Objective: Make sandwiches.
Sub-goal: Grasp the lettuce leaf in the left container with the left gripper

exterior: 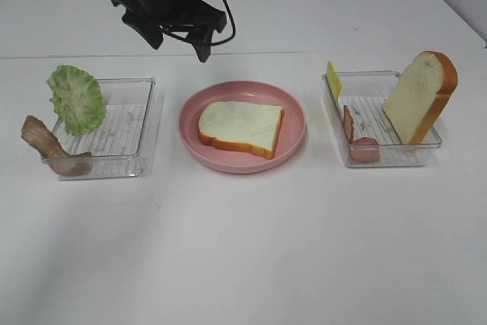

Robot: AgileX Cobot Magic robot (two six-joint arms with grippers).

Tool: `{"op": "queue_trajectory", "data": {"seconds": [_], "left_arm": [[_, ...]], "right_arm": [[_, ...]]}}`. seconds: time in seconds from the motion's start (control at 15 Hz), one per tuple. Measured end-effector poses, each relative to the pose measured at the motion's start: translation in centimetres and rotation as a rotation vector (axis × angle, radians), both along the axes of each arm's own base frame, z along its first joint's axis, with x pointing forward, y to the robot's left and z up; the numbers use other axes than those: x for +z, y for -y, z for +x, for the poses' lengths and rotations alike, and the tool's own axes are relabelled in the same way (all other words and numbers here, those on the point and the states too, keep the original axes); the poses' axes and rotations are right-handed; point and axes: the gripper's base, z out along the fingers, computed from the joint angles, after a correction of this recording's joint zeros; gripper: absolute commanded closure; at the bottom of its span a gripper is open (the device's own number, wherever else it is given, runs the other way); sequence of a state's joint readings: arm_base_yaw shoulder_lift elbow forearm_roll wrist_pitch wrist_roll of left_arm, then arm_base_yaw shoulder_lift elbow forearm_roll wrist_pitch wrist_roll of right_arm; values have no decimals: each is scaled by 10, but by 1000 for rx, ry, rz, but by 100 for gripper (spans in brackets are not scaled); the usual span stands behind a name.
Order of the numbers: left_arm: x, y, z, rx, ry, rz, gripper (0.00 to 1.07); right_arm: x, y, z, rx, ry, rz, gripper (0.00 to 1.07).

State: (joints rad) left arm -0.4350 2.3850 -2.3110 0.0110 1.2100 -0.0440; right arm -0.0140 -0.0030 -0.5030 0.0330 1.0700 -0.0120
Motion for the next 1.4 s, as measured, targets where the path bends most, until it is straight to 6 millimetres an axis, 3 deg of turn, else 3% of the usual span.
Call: {"op": "queue_trajectory", "data": {"seconds": [0.07, 0.2, 0.53, 0.67, 1.07, 1.27, 1.4], "left_arm": [[24, -21, 3, 85, 37, -30, 30], [42, -46, 7, 159, 67, -55, 30], [57, -101, 18, 281, 90, -75, 30], [41, -130, 22, 343, 38, -61, 30], [1, -178, 19, 429, -96, -5, 30], [-12, -185, 18, 442, -135, 8, 30], [-41, -177, 22, 425, -193, 24, 38]], "right_arm": [[0, 0, 0, 0, 0, 0, 30], [0, 0, 0, 0, 0, 0, 30], [0, 0, 0, 0, 0, 0, 30], [0, 0, 0, 0, 0, 0, 30], [0, 0, 0, 0, 0, 0, 30], [0, 0, 0, 0, 0, 0, 30], [0, 0, 0, 0, 0, 0, 30]]}}
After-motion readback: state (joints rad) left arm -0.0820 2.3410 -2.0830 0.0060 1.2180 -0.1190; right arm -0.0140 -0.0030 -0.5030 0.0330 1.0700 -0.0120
